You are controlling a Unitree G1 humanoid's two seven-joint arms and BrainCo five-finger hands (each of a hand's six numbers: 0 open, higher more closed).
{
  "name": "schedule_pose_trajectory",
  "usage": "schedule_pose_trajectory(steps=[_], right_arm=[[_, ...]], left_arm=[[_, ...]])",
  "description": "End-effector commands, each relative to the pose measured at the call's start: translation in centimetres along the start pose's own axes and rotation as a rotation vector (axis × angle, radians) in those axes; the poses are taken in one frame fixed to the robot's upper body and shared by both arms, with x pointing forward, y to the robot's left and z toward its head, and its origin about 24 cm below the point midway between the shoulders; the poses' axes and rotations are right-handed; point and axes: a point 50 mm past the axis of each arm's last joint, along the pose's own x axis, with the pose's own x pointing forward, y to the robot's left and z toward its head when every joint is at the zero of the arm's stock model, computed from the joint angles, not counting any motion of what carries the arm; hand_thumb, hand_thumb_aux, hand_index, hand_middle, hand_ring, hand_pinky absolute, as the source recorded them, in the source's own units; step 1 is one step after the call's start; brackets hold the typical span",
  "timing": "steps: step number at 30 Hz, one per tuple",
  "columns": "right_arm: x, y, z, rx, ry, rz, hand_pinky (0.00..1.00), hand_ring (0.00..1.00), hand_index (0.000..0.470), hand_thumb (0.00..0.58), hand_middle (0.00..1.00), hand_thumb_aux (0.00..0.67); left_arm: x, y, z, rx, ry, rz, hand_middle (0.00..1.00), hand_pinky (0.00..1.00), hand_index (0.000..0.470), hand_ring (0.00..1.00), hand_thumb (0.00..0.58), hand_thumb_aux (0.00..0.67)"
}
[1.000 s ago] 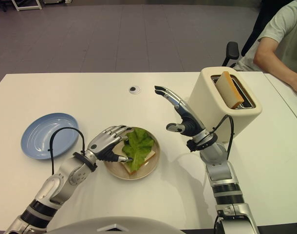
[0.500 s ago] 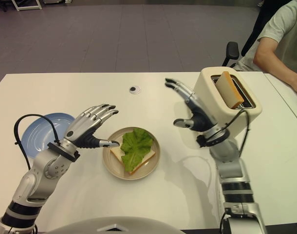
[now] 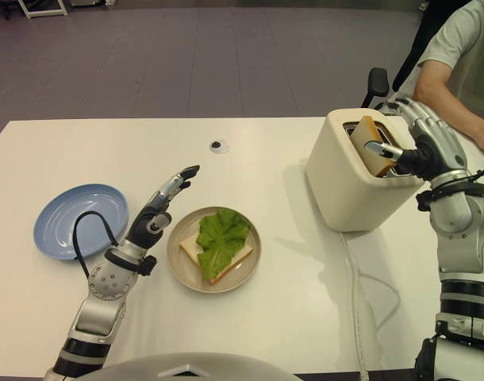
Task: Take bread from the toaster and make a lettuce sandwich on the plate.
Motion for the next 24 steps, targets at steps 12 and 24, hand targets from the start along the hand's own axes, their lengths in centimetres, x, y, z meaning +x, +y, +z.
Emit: schedule_pose_trajectory(steps=[12, 24], right_arm=[[0.1, 1.7, -1.0, 0.089, 0.045, 0.079, 0.0, 0.0, 0.267, 0.472, 0.0, 0.381], [0.3, 1.1, 0.0, 0.1, -0.012, 0.019, 0.0, 0.0, 0.47, 0.58, 0.0, 0.67]], left_arm=[[-1.0, 1.9, -0.5, 0.08, 0.015, 0.064, 0.0, 0.0, 0.0, 0.0, 0.0, 0.0], [-1.1, 2.0, -0.7, 0.104, 0.029, 0.062, 0.0, 0.0, 0.0, 0.0, 0.0, 0.0]])
